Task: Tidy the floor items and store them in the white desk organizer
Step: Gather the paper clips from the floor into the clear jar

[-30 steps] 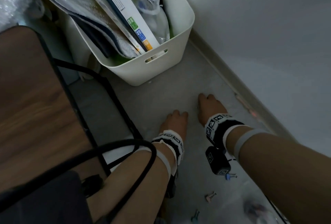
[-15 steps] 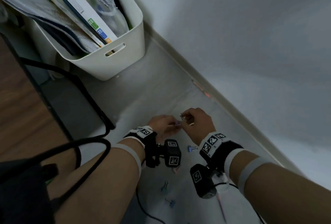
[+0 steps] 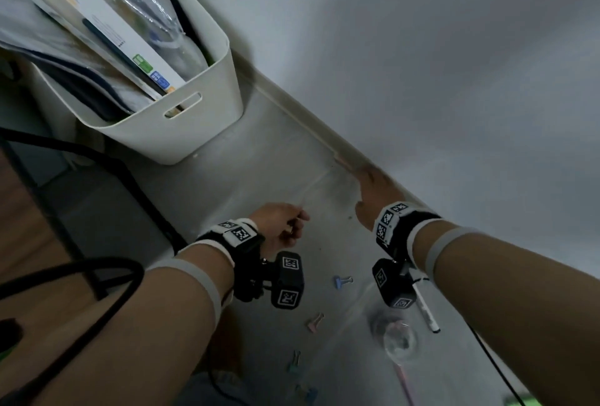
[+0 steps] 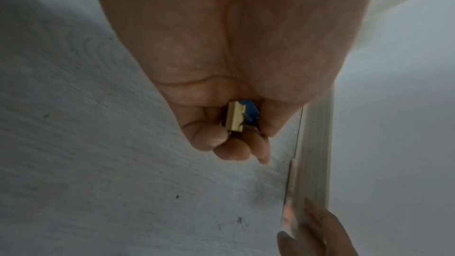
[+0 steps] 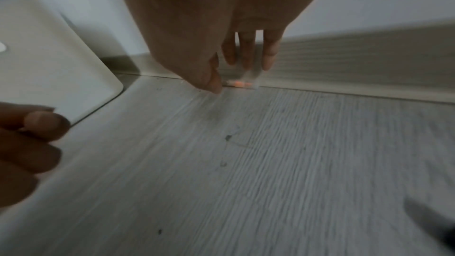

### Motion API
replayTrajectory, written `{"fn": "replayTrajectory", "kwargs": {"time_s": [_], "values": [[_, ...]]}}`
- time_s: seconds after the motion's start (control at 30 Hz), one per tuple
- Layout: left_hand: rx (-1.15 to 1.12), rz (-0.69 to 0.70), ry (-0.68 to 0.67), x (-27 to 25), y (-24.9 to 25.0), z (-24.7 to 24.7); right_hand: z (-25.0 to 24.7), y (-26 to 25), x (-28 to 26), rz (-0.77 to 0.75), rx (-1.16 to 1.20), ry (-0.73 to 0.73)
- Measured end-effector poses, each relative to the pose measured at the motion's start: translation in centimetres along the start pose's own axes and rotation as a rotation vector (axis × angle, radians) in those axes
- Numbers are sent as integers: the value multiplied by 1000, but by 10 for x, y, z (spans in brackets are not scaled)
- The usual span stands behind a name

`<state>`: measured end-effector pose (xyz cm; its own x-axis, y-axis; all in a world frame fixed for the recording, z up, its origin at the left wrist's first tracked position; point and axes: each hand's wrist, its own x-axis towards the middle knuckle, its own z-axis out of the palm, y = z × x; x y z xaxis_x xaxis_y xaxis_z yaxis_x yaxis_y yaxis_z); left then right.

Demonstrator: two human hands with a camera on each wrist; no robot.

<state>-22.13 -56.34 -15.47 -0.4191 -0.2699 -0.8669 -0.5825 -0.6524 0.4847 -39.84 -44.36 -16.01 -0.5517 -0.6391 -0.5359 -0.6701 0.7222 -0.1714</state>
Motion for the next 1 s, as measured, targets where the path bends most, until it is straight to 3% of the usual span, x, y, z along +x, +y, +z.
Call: {"fn": "replayTrajectory", "kwargs": {"time_s": [0.2,0.3,0.5,0.63,0.73,0.83,1.0], "values": [[167,-17,-46,-11,-12,-9,9,-9,1,64,-229,-119],[406,-10,-82,-6,-24,-10,21,-4,-6,22,-225,-146],[1022,129,-192,0,-44,8,28,8,-25,80,-90,-183],[1147,201,-158,1,-68,34,34,33,-61,102,62,-203],[1258,258,-65,0,-80,58,40,56,-94,201,303,-251],[1391,250,-87,3,-90,75,52,76,-118,196,271,-179],[1588,365,-45,1,-99,83,71,82,-130,185,251,-96]]}}
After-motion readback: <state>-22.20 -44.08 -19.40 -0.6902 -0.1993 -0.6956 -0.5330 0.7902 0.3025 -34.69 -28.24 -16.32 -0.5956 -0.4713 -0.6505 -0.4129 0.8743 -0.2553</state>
